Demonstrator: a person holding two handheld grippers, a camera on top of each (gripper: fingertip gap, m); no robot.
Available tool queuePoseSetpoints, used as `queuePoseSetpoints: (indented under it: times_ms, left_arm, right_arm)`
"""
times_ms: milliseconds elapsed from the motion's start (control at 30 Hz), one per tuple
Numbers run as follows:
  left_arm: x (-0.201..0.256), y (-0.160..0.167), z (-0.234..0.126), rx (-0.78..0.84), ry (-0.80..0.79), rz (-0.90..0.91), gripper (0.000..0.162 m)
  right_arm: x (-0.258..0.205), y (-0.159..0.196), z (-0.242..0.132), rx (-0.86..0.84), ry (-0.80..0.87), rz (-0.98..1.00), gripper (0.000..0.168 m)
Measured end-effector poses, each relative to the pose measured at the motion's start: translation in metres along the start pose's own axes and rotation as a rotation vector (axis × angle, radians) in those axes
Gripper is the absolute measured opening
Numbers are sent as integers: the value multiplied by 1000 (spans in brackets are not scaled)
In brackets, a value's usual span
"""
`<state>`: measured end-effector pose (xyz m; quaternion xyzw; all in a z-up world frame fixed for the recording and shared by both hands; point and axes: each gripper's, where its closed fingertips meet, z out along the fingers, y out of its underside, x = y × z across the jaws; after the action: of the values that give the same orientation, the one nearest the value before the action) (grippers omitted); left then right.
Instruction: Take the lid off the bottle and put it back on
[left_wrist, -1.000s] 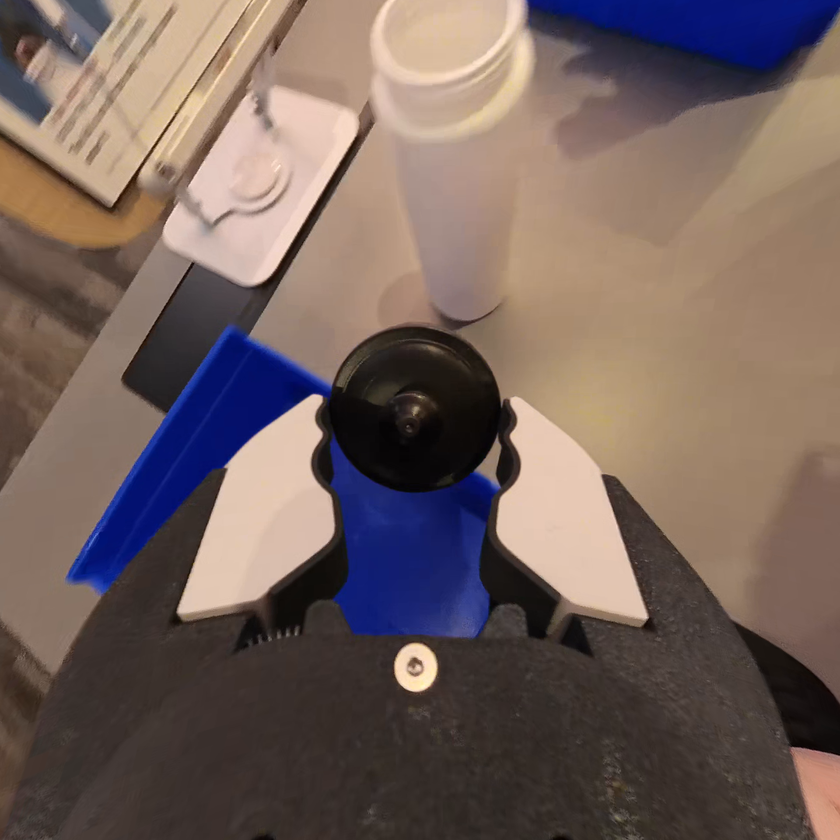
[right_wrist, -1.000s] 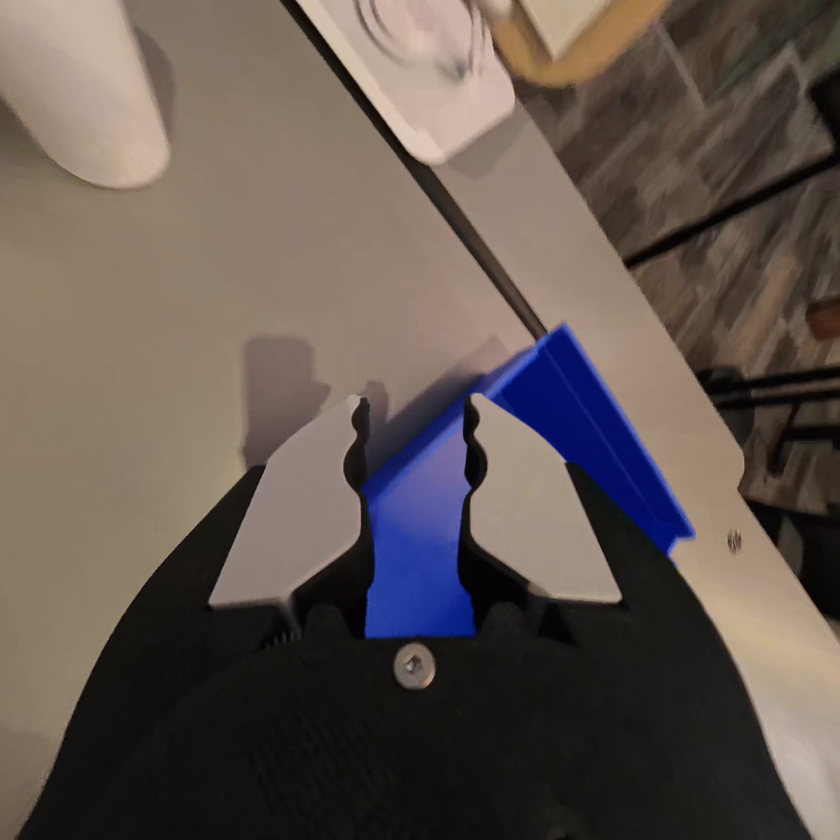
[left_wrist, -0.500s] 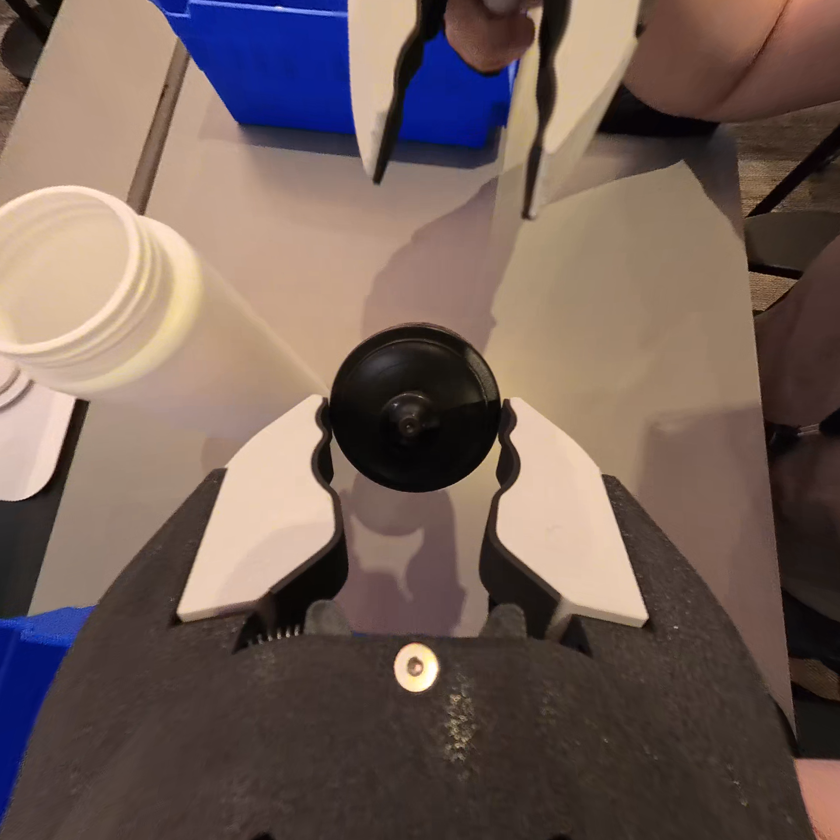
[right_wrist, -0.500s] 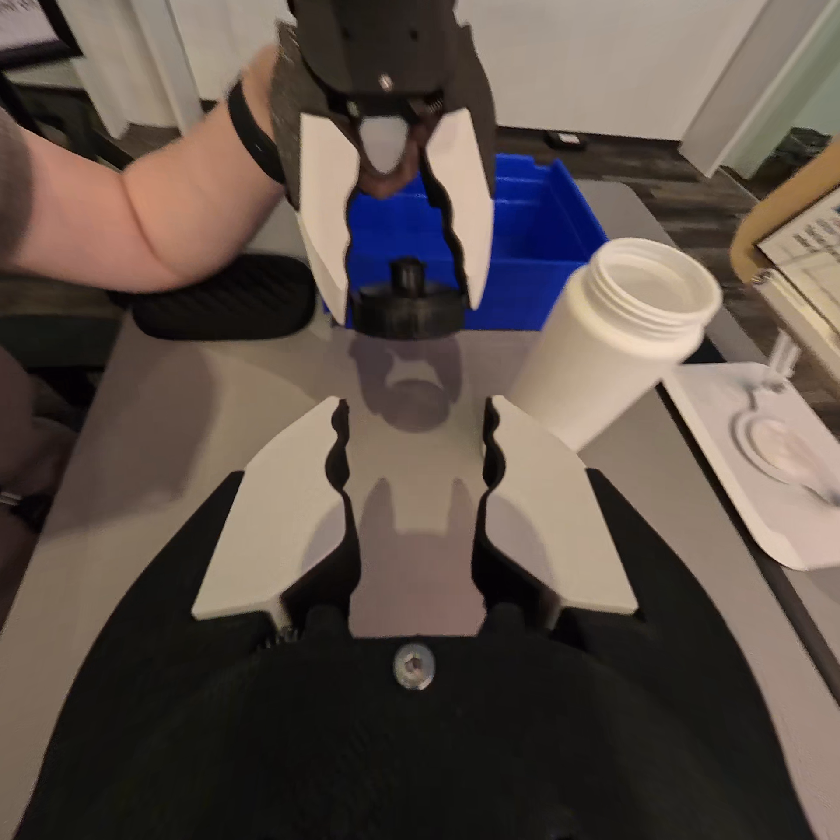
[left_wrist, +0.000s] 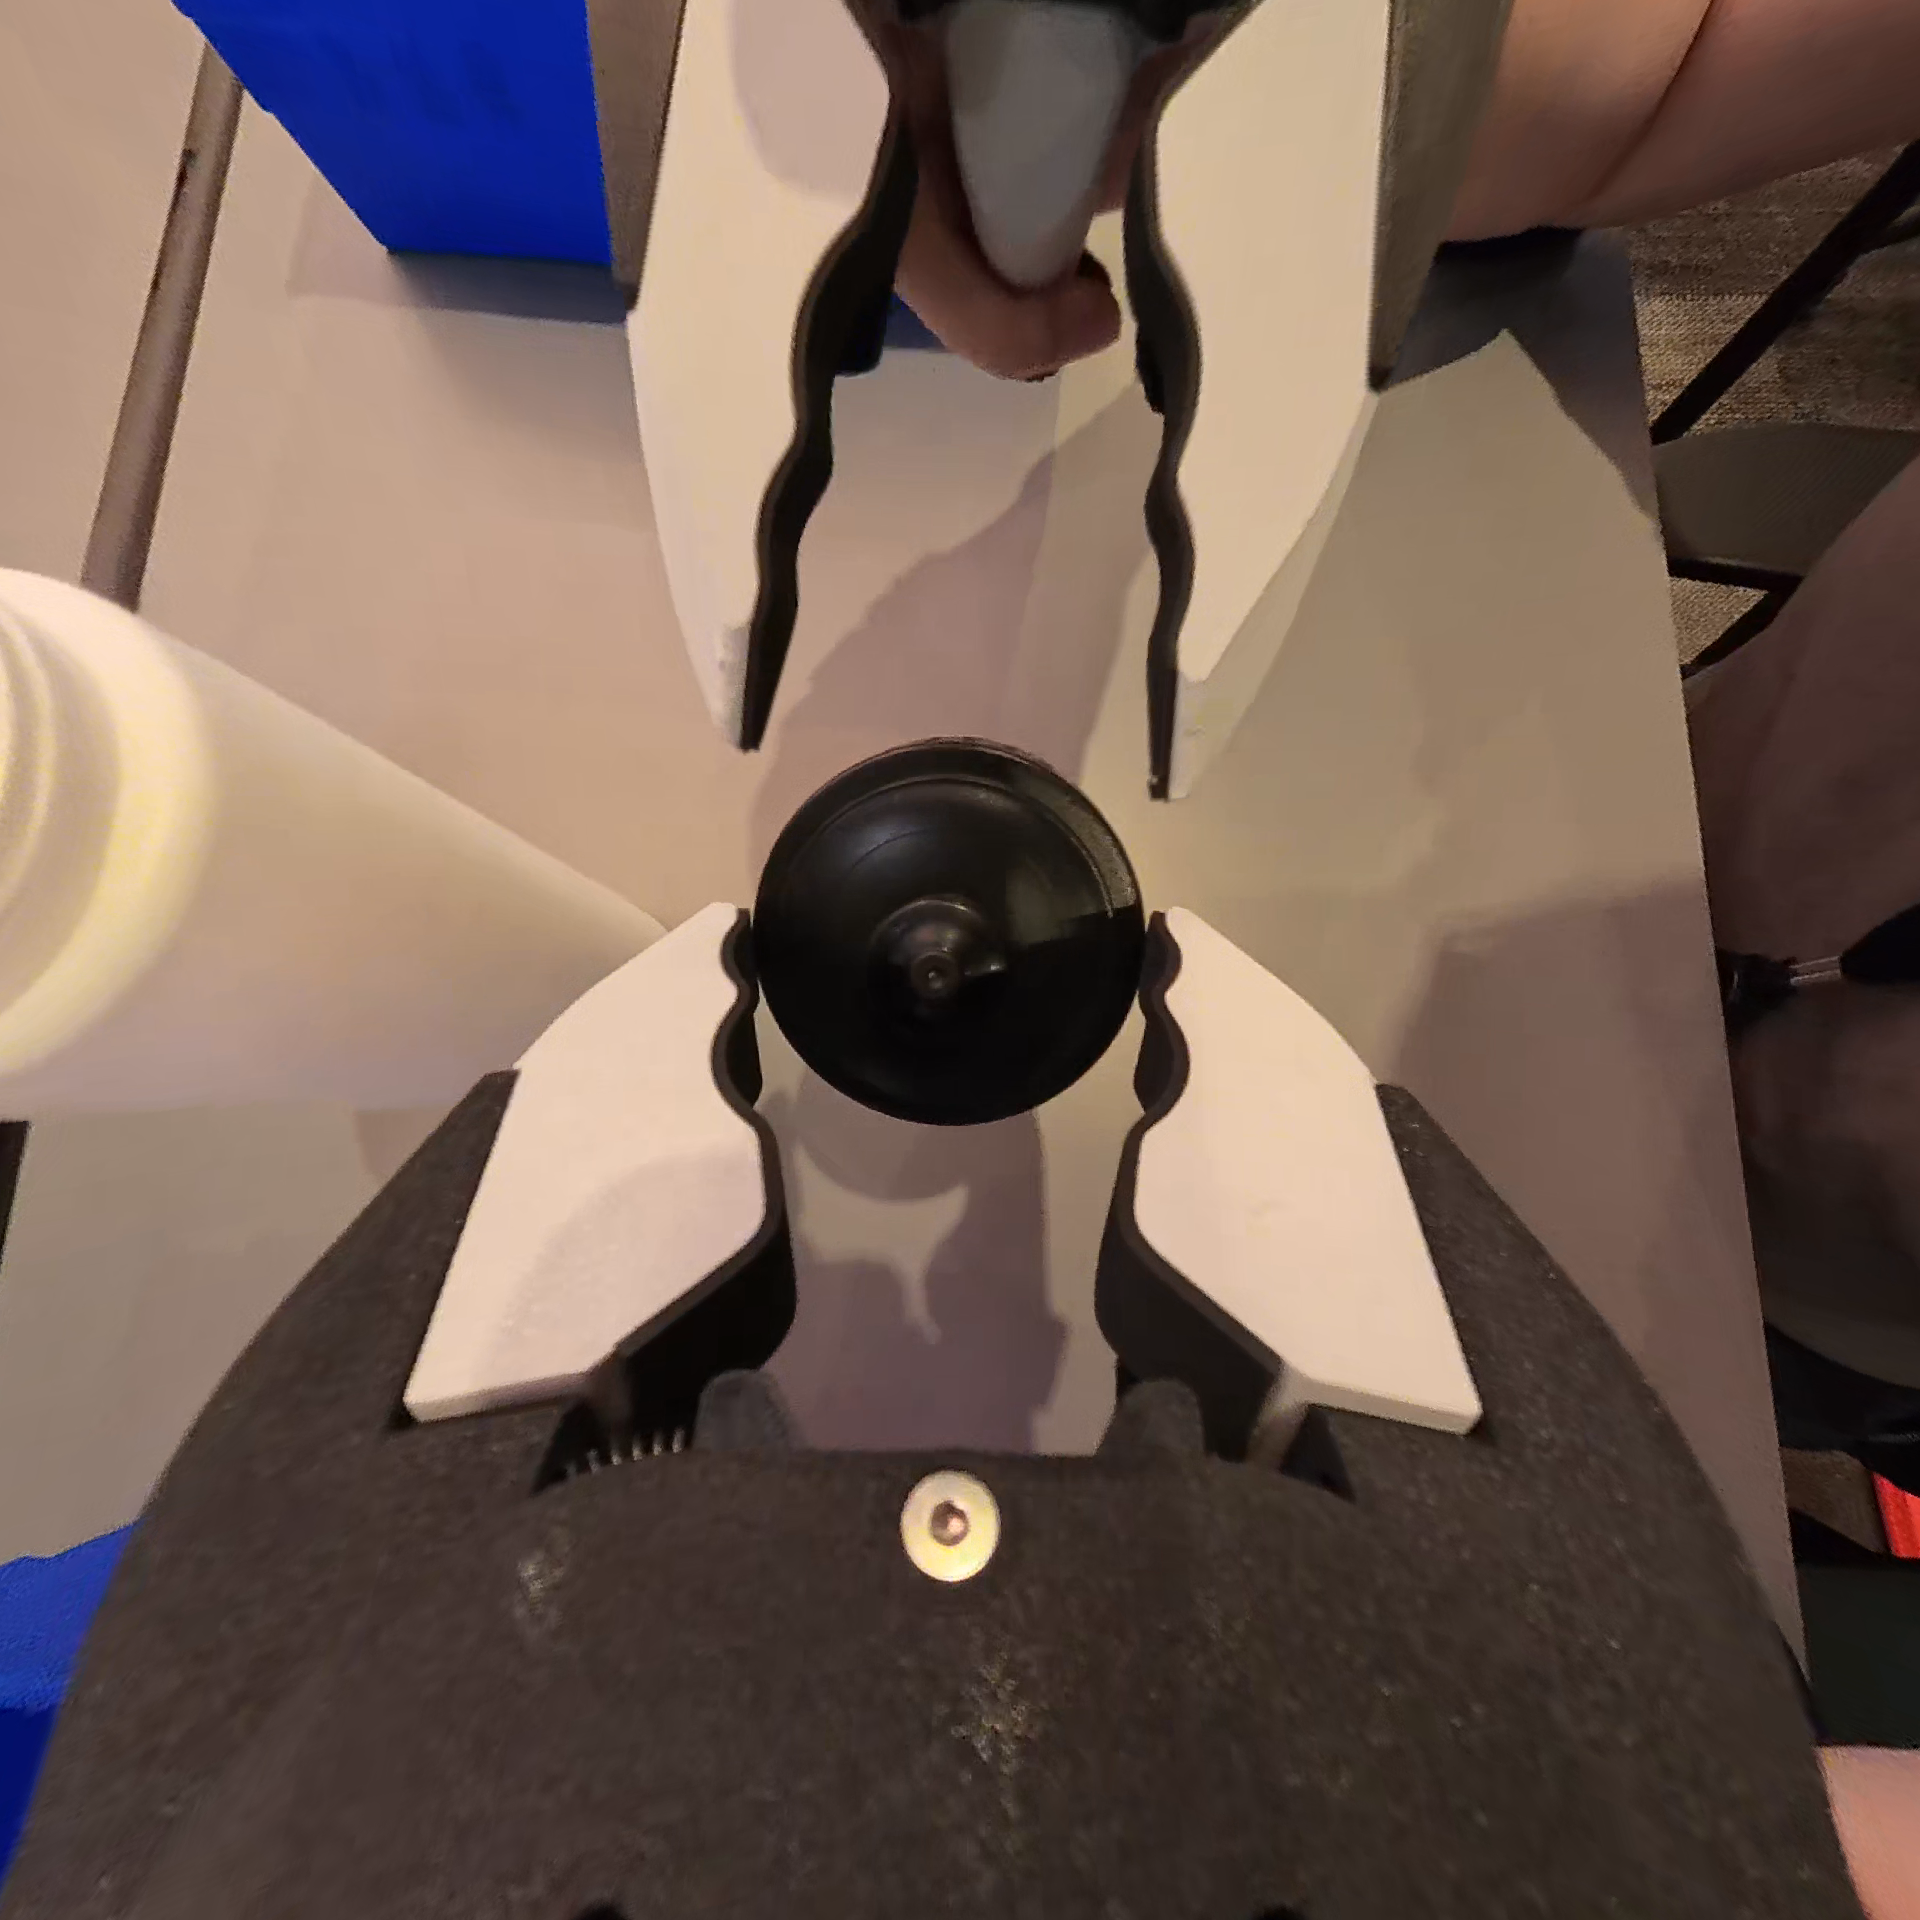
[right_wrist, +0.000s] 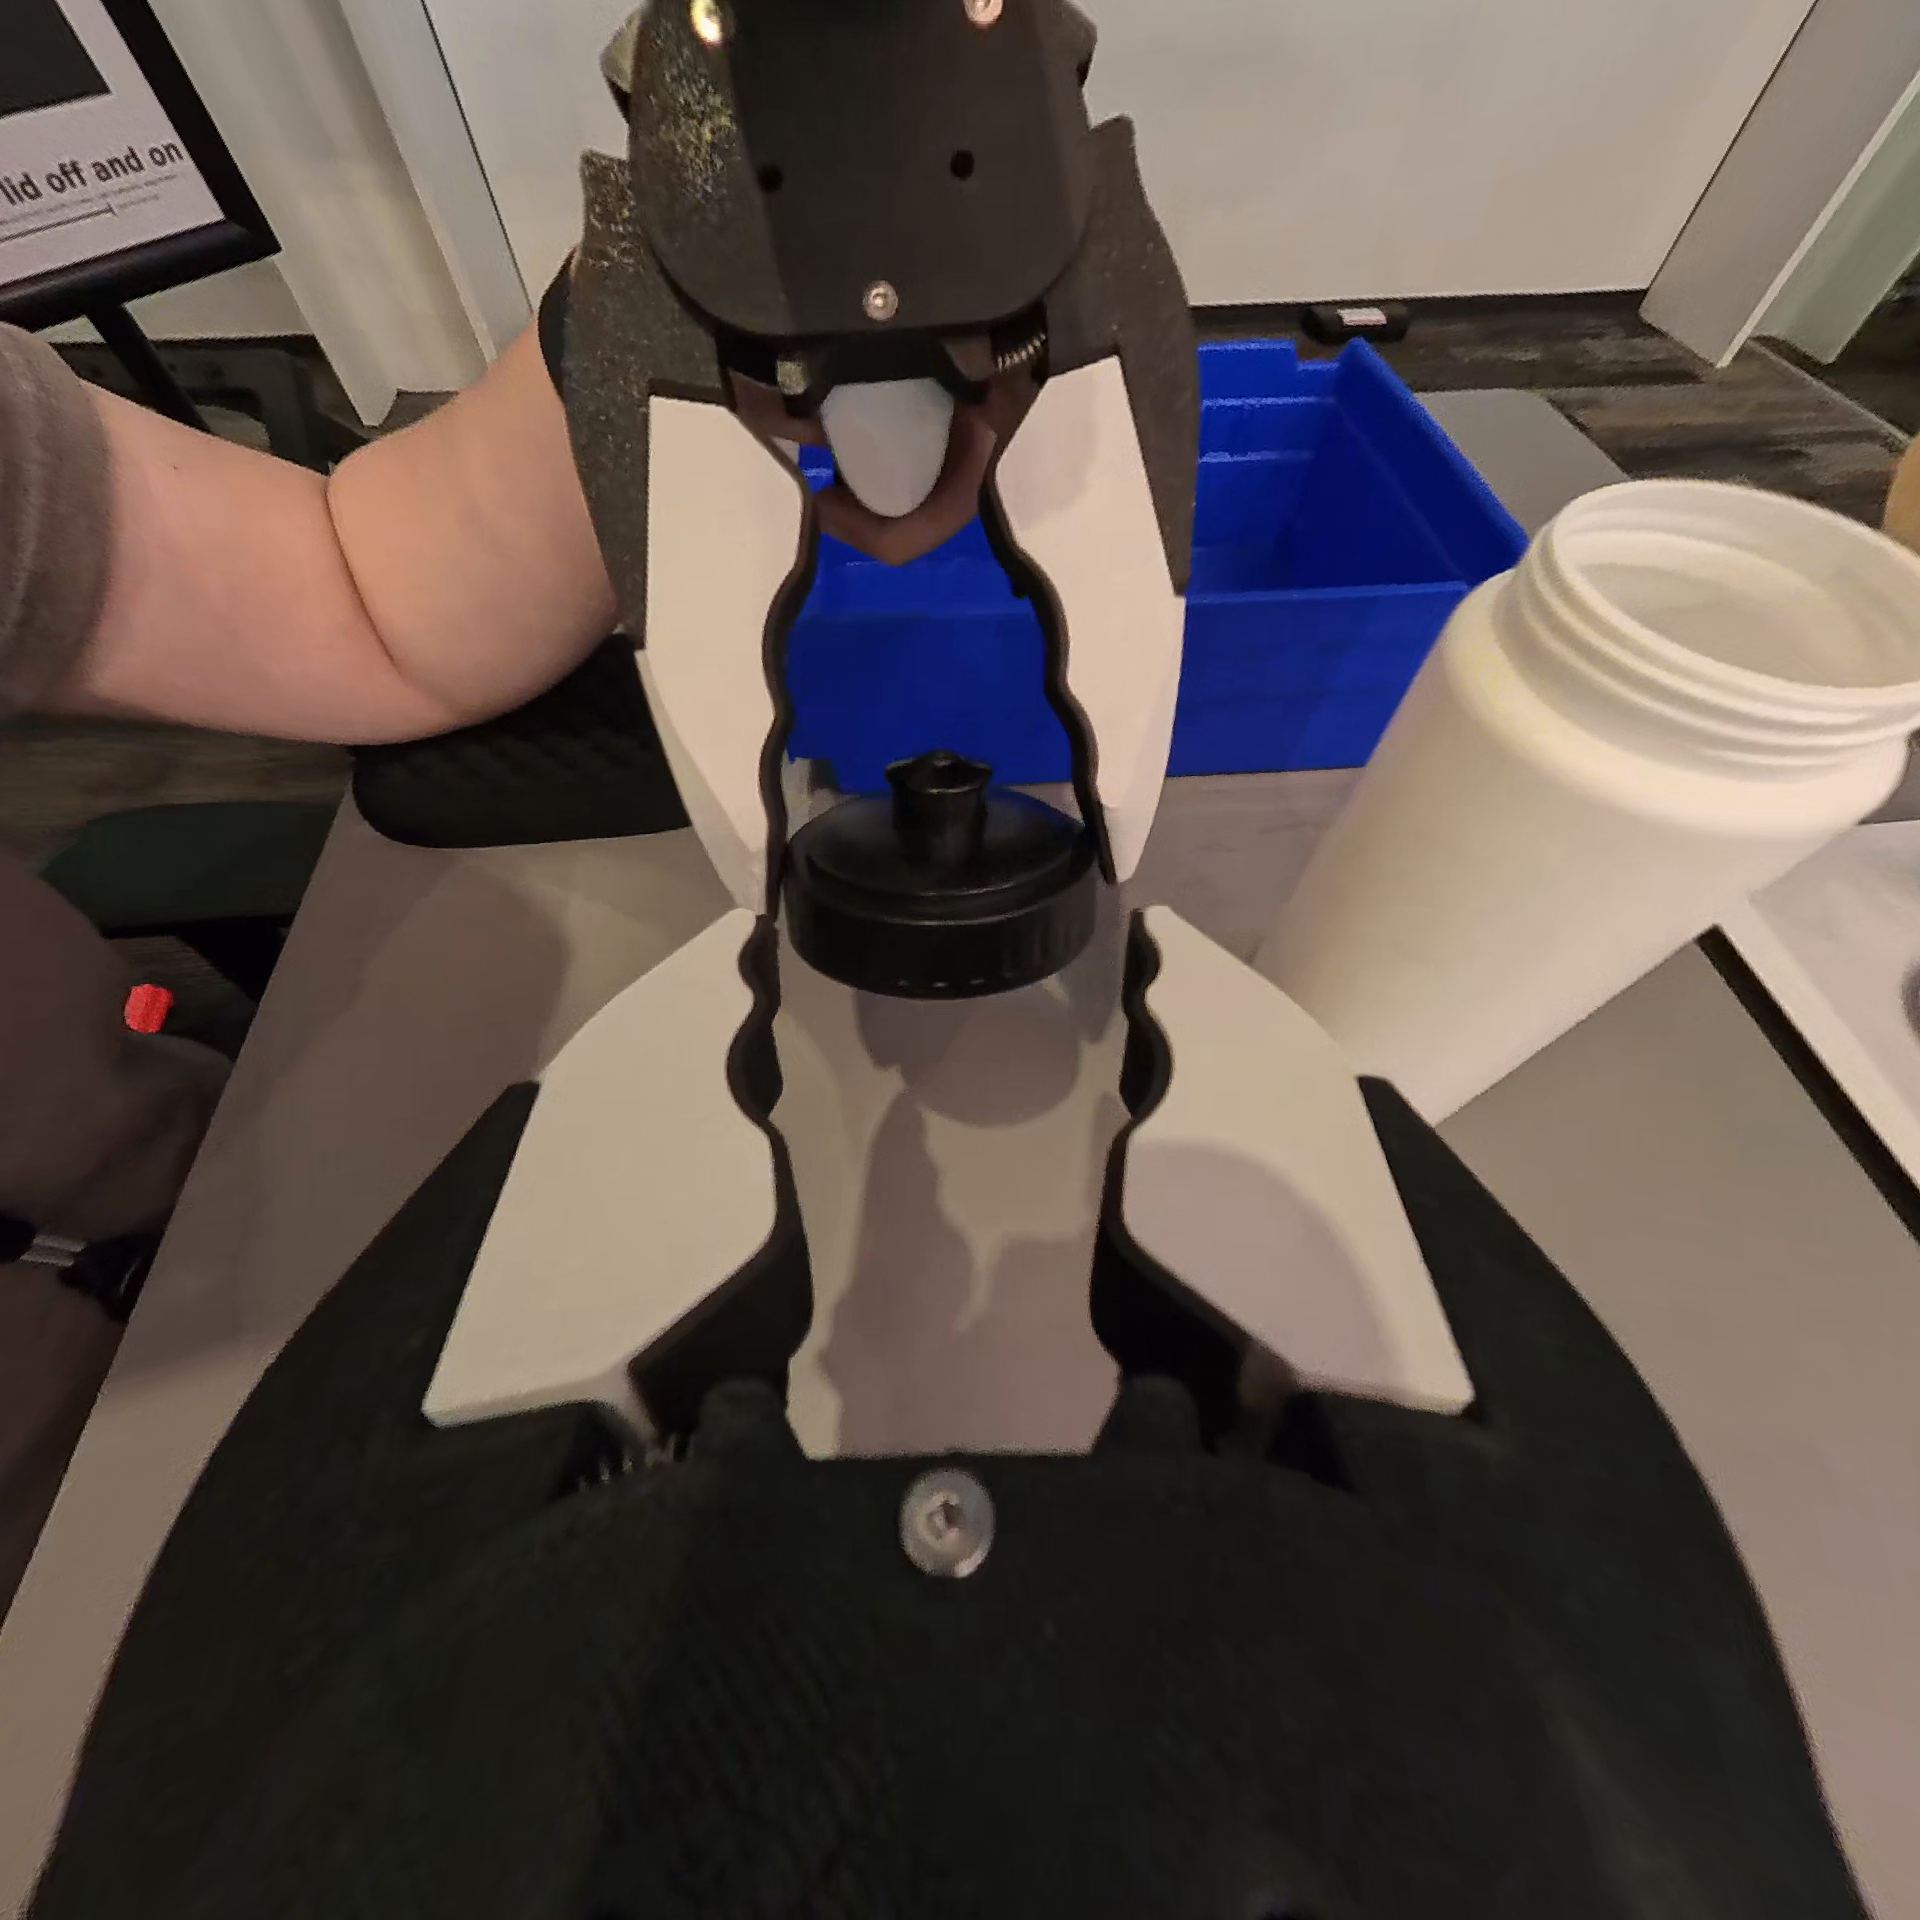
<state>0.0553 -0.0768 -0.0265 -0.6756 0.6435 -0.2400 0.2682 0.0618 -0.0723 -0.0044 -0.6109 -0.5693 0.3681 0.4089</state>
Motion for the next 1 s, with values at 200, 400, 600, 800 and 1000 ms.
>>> queuePoseSetpoints:
  times_ms: [200,400,600,800,1000]
  left_arm:
    - [4,0,3,-15,7,14,71]
    - [5,-1,3,-13,10,16,71]
    - [7,0,6,-25,14,26,71]
    - [9,0,8,-32,22,29,71]
    - [9,2,9,-40,21,34,70]
  right_arm:
    - [-4,12,9,-67,0,-37,66]
    - [-7,14,12,-82,-5,-42,65]
    - [-9,18,15,-101,-24,-31,64]
    - [-10,24,19,-126,-28,-29,65]
    - [-10,25,19,-131,-27,-34,65]
